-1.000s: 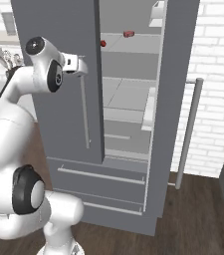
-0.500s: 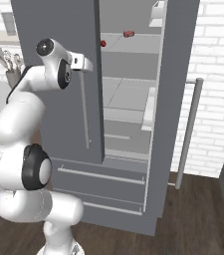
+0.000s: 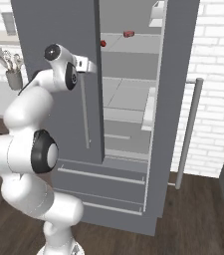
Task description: Take the strawberry from the fridge and place it on top of the pancake, located on the dining counter.
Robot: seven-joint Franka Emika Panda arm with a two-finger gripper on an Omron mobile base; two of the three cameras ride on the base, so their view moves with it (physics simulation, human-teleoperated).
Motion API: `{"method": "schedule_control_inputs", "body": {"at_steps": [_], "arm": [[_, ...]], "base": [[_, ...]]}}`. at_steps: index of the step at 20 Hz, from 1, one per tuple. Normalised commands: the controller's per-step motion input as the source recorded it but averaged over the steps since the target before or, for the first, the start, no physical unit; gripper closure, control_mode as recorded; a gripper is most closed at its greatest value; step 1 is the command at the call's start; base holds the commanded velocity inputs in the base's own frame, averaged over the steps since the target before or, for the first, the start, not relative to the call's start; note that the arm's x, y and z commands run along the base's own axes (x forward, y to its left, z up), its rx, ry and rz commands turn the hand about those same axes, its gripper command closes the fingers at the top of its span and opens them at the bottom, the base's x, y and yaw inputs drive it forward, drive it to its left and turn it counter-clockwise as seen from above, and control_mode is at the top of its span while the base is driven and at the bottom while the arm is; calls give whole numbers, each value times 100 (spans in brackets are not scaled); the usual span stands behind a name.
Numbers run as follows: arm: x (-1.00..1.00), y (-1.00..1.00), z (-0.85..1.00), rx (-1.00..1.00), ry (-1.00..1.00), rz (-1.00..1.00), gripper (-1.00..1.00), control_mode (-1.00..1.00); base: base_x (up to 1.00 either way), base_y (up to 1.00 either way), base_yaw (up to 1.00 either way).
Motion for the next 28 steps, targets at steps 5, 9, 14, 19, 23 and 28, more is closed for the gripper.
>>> {"method": "schedule_control_inputs", "body": {"at_steps": [5, 9, 14, 19, 23, 28], "arm": [[47, 0, -13, 0, 0, -1, -100, -100], [43, 0, -15, 0, 0, 0, 100, -100], [37, 1, -17, 0, 0, 0, 100, -100], [-14, 0, -1, 0, -6, 0, 100, -100], [-99, 0, 17, 0, -16, -2, 100, -100], [-100, 25, 26, -1, -14, -4, 100, -100]], "base": [[0, 0, 0], [0, 0, 0], [0, 0, 0], [0, 0, 0], [0, 0, 0], [0, 0, 0]]}}
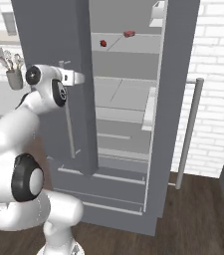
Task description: Take the strawberry from the fridge and place it on top of the pancake, located on the dining counter.
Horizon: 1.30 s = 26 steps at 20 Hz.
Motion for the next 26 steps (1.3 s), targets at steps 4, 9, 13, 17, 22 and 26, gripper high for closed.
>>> {"method": "schedule_control_inputs", "body": {"at_steps": [4, 9, 13, 17, 22, 26], "arm": [[-100, 55, 26, -3, -8, -6, 100, -100], [-91, 62, 16, -6, -1, -6, -100, -100], [-93, 11, 6, -2, 0, -8, -100, -100], [-100, -70, 14, 11, -3, -1, -100, -100], [-67, -91, 11, 21, 0, 0, -100, -100], [-41, 52, 0, 4, 0, 1, -100, -100]], "base": [[0, 0, 0], [0, 0, 0], [0, 0, 0], [0, 0, 0], [0, 0, 0], [0, 0, 0]]}}
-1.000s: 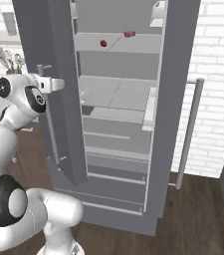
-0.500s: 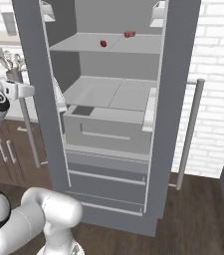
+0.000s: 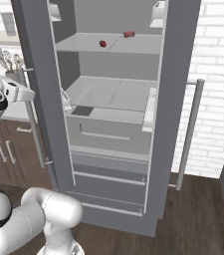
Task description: Take the strawberry from the fridge and place it on top of the pancake, located on the dining counter.
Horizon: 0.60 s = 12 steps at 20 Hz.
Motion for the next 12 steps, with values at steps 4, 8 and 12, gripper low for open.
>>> {"method": "schedule_control_inputs", "body": {"at_steps": [4, 8, 12], "arm": [[-16, 100, -14, 0, 0, 8, -100, -100], [-59, 57, 1, 1, -5, 13, -100, -100], [-100, -51, 7, 19, -10, 15, -100, -100]], "base": [[0, 0, 0], [0, 0, 0], [0, 0, 0]]}}
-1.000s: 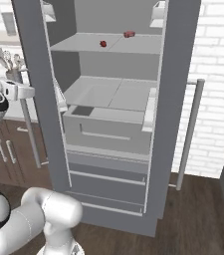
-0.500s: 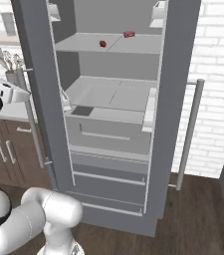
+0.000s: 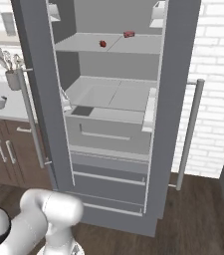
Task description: Take the strawberry from the fridge and place it on top of the pancake, located on the dining counter.
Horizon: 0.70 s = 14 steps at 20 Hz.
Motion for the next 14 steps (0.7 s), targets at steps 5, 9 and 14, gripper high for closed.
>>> {"method": "schedule_control_inputs", "body": {"at_steps": [5, 9, 14], "arm": [[-57, -93, 7, 29, -3, 26, -100, -100], [-3, -100, 0, 30, 2, 28, -100, -100], [0, -59, -20, 14, 1, 19, -100, -100]], "base": [[0, 0, 0], [0, 0, 0], [0, 0, 0]]}}
